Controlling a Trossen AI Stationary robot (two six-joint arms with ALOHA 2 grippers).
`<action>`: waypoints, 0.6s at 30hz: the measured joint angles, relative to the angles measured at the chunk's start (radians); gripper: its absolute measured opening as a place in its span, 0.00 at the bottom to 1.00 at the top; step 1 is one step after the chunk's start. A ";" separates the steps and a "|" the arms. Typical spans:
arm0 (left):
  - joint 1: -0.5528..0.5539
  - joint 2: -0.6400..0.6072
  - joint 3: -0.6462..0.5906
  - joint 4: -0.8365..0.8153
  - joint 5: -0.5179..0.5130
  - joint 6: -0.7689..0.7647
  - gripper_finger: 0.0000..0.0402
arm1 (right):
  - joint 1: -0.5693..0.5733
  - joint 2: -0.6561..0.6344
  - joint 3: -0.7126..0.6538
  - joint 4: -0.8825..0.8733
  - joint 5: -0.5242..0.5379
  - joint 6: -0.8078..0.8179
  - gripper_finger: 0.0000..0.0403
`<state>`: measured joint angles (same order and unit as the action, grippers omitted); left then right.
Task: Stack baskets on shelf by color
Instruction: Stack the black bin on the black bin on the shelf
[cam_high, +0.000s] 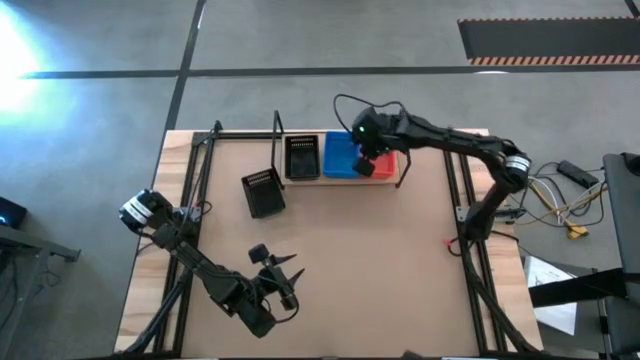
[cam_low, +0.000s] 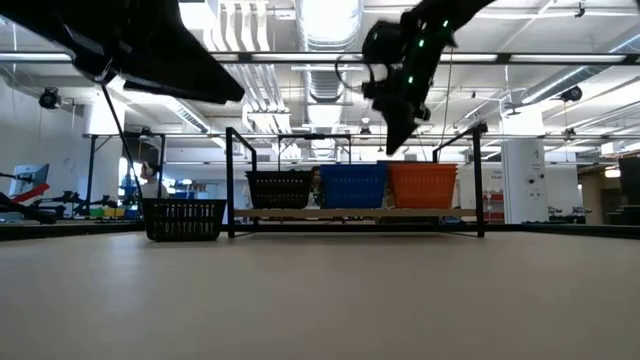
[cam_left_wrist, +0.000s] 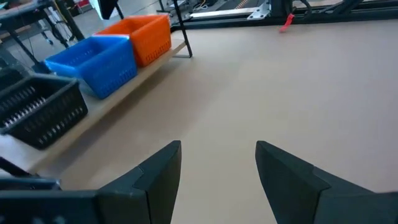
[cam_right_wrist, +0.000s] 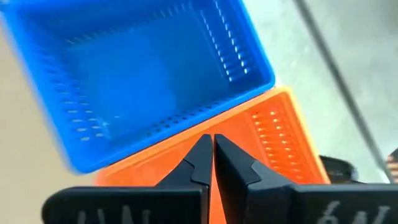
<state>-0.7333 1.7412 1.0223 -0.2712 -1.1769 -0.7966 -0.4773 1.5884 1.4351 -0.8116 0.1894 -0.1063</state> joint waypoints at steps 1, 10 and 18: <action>-0.001 -0.011 0.005 -0.001 0.000 0.024 0.48 | 0.024 -0.023 -0.011 0.007 0.021 0.008 0.02; 0.024 -0.243 0.003 -0.065 0.072 0.214 0.48 | 0.422 -0.284 -0.377 0.314 0.073 0.130 0.02; 0.157 -0.416 -0.113 -0.271 0.250 0.203 0.48 | 0.838 -0.362 -0.751 0.751 0.175 0.257 0.02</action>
<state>-0.5760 1.3252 0.9090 -0.5423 -0.9273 -0.5939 0.3610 1.2259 0.6839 -0.0604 0.3639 0.1506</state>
